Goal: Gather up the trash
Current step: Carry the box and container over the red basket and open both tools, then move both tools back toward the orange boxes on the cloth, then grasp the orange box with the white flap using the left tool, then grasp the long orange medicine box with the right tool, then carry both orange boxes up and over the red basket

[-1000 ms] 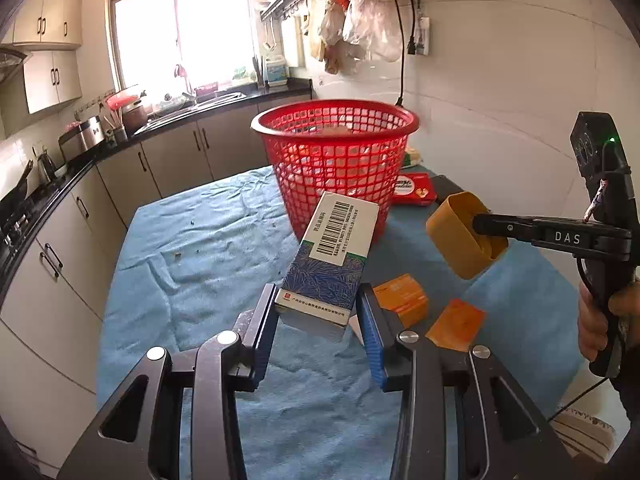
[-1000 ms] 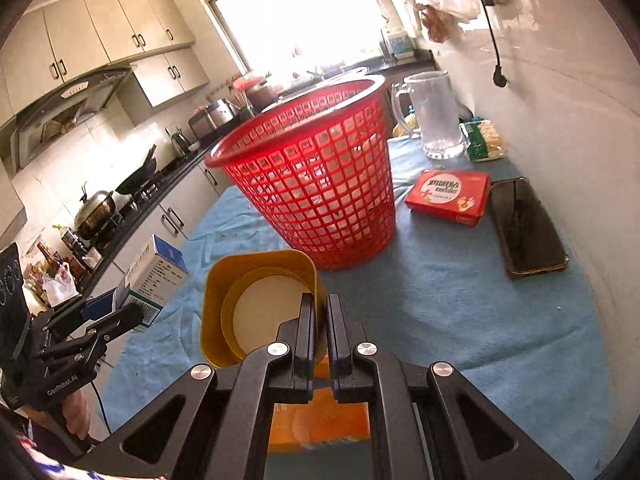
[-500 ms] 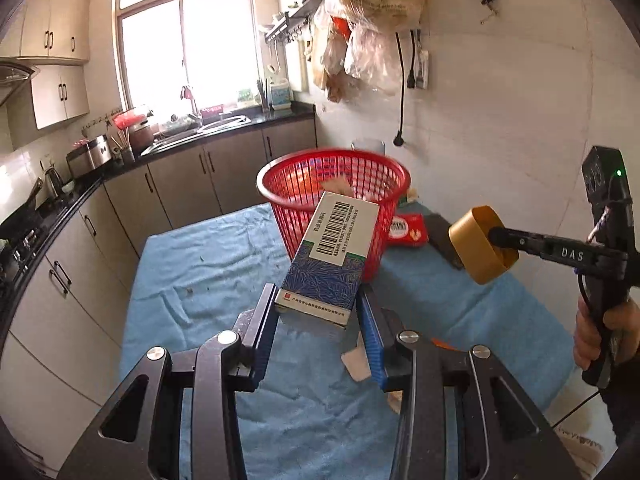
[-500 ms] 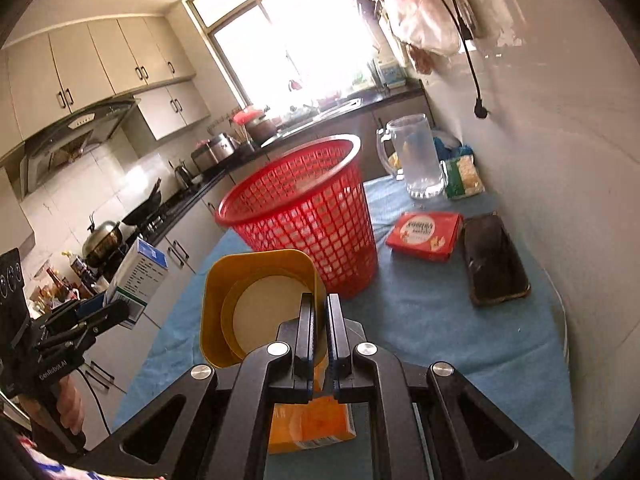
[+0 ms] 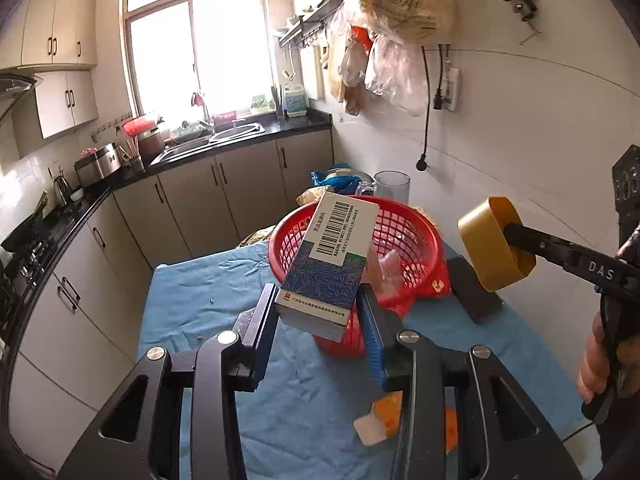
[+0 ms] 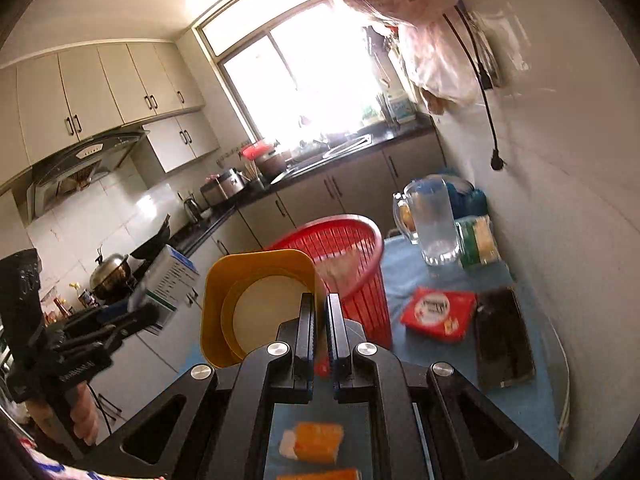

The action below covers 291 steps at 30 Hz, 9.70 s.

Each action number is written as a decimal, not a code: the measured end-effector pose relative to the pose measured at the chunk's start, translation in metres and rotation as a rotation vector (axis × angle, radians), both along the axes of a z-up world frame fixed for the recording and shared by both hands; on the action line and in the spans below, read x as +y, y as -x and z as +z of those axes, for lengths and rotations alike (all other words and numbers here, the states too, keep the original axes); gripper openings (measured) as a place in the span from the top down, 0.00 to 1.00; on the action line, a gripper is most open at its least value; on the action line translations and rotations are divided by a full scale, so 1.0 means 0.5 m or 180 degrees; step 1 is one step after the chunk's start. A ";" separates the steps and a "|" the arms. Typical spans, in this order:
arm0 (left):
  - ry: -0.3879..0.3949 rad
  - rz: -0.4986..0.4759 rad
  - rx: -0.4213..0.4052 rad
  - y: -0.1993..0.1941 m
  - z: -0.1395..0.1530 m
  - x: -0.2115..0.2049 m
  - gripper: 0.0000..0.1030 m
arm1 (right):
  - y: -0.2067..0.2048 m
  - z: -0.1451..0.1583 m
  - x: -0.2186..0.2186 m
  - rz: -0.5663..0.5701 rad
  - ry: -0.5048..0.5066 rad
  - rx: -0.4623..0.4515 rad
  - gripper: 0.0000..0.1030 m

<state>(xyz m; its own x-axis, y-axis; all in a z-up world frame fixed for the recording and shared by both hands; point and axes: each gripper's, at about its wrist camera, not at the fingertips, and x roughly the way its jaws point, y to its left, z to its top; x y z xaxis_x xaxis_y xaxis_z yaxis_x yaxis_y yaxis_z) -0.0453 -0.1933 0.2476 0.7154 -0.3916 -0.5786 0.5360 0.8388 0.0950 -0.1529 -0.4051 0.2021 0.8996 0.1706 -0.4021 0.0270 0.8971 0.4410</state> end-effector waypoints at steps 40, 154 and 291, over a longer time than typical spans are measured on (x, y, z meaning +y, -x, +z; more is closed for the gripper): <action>0.0284 0.0443 -0.0460 0.012 -0.013 0.102 0.26 | -0.135 -0.029 0.022 0.0230 -0.0093 0.0074 0.34; 0.0792 0.0888 0.1385 0.157 -0.456 0.285 0.34 | -0.040 -0.333 0.244 0.0680 0.0021 0.1505 0.16; -0.0313 0.0857 0.0143 0.129 -0.228 0.152 0.36 | 0.111 -0.222 0.068 0.0230 0.0217 0.0701 0.48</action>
<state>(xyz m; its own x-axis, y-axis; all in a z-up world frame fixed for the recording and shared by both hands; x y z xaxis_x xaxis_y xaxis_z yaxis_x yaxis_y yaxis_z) -0.1100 -0.1173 0.1336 0.7588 -0.1317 -0.6378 0.3009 0.9394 0.1640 -0.2085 -0.3712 0.0909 0.7754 0.1971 -0.5999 0.0505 0.9277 0.3700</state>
